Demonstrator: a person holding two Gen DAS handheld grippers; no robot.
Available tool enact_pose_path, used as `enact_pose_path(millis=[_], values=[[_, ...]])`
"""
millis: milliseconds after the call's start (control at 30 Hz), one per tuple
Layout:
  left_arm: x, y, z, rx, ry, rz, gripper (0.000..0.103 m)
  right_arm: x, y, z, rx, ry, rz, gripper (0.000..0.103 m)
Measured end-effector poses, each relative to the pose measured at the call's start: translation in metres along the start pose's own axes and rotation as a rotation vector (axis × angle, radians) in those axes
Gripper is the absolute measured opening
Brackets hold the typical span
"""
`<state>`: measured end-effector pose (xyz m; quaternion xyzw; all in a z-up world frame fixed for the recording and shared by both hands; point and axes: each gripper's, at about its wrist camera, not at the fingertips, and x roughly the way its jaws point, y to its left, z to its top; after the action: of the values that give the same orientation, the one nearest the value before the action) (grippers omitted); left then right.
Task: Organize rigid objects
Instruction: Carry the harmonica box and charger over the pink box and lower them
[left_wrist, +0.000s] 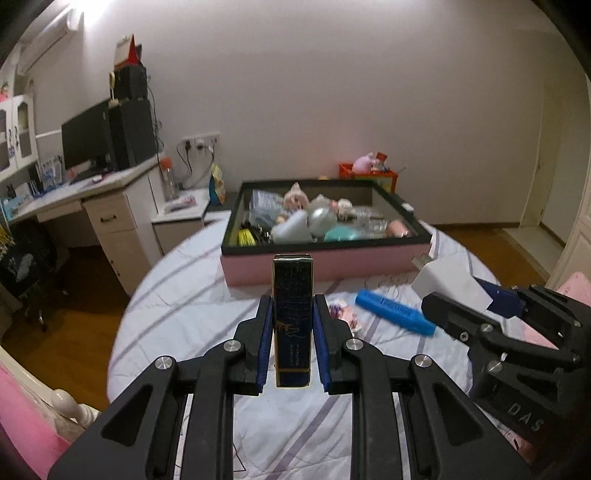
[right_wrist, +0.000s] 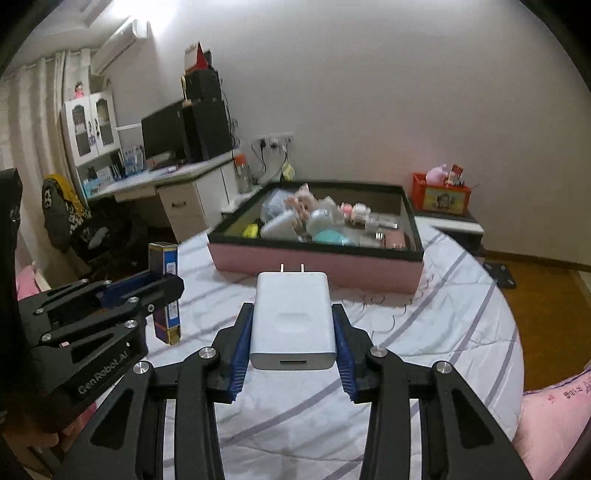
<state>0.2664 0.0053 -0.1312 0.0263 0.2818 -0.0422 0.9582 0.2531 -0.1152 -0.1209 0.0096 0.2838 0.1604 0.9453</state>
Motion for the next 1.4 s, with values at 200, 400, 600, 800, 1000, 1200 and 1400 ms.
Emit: enact_pose_path(millis=[200, 400, 600, 800, 1000, 1200, 1400], values=[[-0.021, -0.008, 0.011, 0.012, -0.057, 0.000, 0.021, -0.016, 0.003, 0.013, 0.001, -0.054, -0.023, 0.041], [-0.040, -0.017, 0.023, 0.028, -0.131, -0.013, 0.021, -0.033, 0.004, 0.028, -0.007, -0.112, -0.035, 0.041], [-0.047, -0.022, 0.036, 0.055, -0.188, -0.010, 0.021, -0.045, 0.005, 0.043, -0.021, -0.167, -0.056, 0.041], [-0.045, -0.022, 0.049, 0.082, -0.225, 0.016, 0.021, -0.042, 0.005, 0.056, -0.027, -0.190, -0.060, 0.041], [-0.039, -0.017, 0.064, 0.096, -0.258, 0.071, 0.021, -0.033, 0.009, 0.068, -0.037, -0.209, -0.052, 0.041], [-0.013, -0.009, 0.081, 0.107, -0.250, 0.102, 0.021, -0.012, 0.010, 0.083, -0.056, -0.214, -0.045, 0.042], [0.043, -0.012, 0.106, 0.140, -0.198, 0.082, 0.021, 0.031, -0.004, 0.106, -0.070, -0.176, -0.081, 0.042]])
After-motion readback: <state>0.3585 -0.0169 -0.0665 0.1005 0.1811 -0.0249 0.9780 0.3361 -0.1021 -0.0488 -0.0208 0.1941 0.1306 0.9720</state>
